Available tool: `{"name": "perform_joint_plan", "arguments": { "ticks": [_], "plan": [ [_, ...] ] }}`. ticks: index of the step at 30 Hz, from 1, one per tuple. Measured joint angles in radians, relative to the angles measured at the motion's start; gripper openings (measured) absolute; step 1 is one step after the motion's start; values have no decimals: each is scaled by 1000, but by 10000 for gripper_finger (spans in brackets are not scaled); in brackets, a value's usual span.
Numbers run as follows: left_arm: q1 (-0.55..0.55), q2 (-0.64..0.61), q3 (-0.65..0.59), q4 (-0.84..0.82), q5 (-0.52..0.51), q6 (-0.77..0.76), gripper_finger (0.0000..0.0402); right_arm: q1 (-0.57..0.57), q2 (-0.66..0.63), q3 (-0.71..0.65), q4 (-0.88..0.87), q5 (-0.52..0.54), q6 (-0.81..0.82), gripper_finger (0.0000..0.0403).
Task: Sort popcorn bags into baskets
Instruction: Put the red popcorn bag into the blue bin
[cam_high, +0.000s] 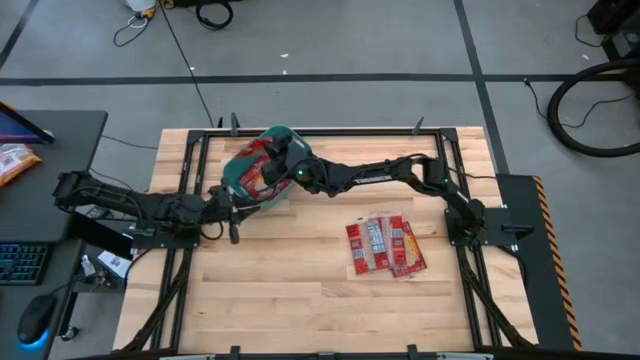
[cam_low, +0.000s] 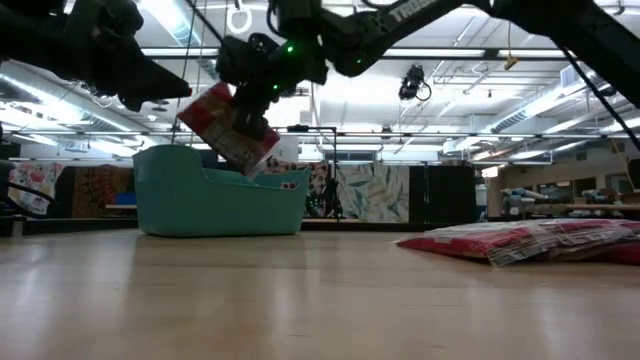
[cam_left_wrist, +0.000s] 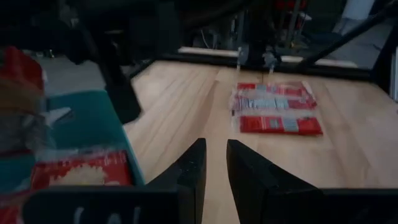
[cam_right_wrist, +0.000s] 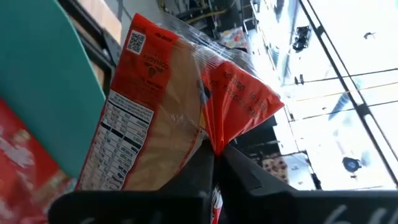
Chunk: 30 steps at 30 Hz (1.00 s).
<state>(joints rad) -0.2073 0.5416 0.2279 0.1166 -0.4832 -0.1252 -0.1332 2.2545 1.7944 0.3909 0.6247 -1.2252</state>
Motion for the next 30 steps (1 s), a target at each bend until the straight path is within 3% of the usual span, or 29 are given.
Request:
{"name": "perform_joint_plan", "arguments": {
  "ticks": [8,30],
  "plan": [
    [0,-60,0,-110,48,-48,68,-28,53,26,0,-6,-39,45],
    [0,-60,0,-129,51,-57,68,78,44,26,-424,11,214,138]
  ]
}}
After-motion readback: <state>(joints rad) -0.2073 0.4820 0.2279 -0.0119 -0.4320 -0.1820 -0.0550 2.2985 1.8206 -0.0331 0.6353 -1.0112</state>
